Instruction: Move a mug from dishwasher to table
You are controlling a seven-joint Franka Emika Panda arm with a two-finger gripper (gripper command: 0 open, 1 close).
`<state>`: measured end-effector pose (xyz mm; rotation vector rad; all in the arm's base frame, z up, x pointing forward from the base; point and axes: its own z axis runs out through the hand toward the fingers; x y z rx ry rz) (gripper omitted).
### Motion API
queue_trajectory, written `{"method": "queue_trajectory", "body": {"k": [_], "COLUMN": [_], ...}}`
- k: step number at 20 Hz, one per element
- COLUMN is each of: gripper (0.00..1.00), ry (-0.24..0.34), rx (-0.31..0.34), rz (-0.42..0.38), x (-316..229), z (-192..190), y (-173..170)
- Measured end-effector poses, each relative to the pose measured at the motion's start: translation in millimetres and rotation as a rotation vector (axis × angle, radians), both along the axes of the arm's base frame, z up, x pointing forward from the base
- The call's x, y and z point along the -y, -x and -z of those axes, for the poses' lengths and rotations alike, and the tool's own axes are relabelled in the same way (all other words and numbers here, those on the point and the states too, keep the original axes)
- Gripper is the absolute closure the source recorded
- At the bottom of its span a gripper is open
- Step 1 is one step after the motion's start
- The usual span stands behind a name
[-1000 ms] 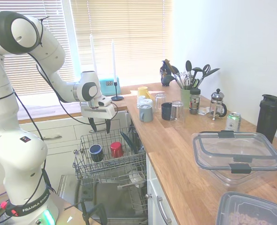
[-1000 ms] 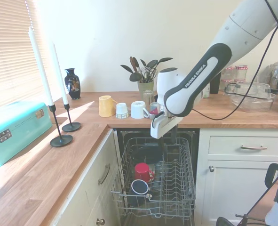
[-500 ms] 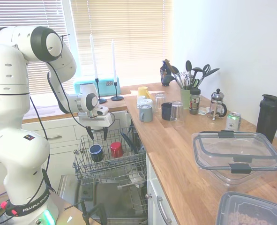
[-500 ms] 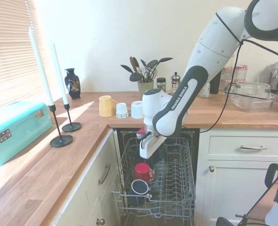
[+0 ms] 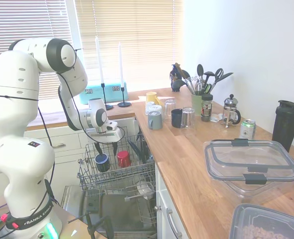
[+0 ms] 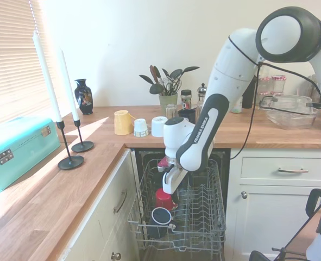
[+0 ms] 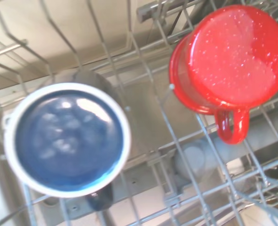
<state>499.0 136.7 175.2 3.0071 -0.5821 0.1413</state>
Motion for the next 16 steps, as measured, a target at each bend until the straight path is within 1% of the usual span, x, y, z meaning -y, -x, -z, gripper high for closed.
{"method": "queue_trajectory", "body": {"k": [8, 16], "gripper": [0.00, 0.00], "ry": [0.009, 0.004], "rx": [0.015, 0.005], "rz": [-0.034, -0.064], "x": [12, 11], "z": [24, 52], "y": [-22, -29]}}
